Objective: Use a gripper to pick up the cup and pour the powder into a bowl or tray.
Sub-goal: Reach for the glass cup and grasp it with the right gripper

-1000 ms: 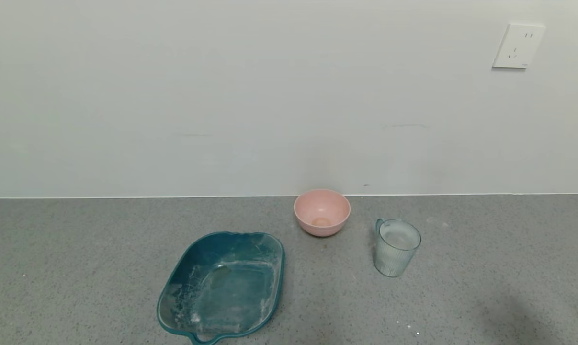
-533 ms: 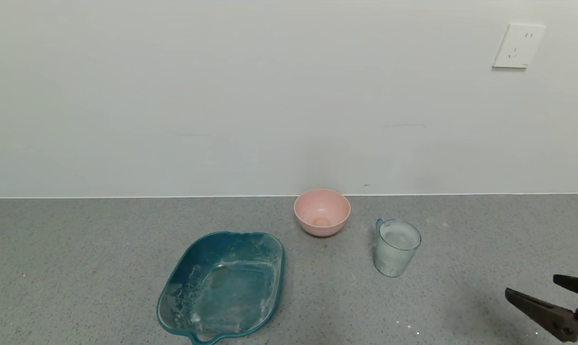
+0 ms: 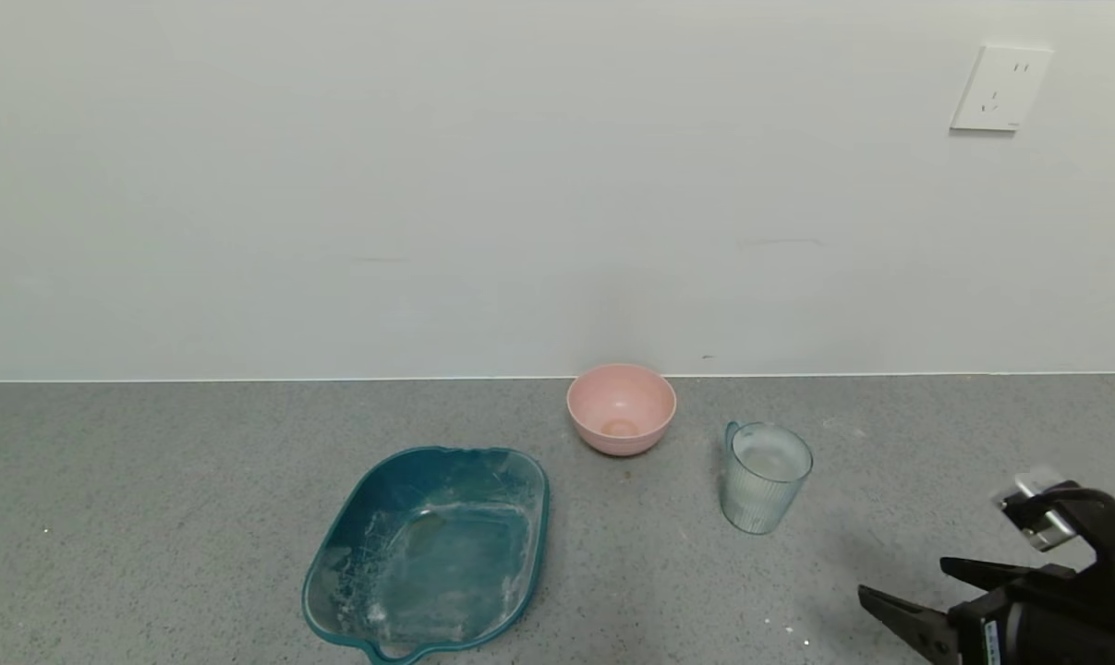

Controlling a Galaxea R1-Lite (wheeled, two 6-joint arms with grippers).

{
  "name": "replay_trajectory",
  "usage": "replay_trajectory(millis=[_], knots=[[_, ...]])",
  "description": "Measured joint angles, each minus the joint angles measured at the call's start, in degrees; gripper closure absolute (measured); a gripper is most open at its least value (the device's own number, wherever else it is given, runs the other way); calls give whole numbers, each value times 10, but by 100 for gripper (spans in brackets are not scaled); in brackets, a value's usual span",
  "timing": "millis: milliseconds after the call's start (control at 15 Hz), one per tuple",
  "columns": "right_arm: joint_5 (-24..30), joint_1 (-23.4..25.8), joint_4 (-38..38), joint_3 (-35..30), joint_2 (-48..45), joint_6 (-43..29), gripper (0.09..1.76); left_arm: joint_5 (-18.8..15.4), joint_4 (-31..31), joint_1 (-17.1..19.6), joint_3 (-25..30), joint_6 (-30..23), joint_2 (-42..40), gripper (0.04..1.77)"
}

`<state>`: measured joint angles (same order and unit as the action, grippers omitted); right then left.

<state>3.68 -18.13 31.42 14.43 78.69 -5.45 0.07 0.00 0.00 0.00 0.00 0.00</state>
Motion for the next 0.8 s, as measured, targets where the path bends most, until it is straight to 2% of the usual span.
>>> replay_trajectory(millis=[333,667,800], knots=[[-26,-44,192,-28,147,-11,14,0,0,0,0,0,0,5],[-54,-50,242,-14,236,-10,14,0,0,0,0,0,0,5],[-62,-50,291,-7,272,-9,14,0,0,0,0,0,0,5]])
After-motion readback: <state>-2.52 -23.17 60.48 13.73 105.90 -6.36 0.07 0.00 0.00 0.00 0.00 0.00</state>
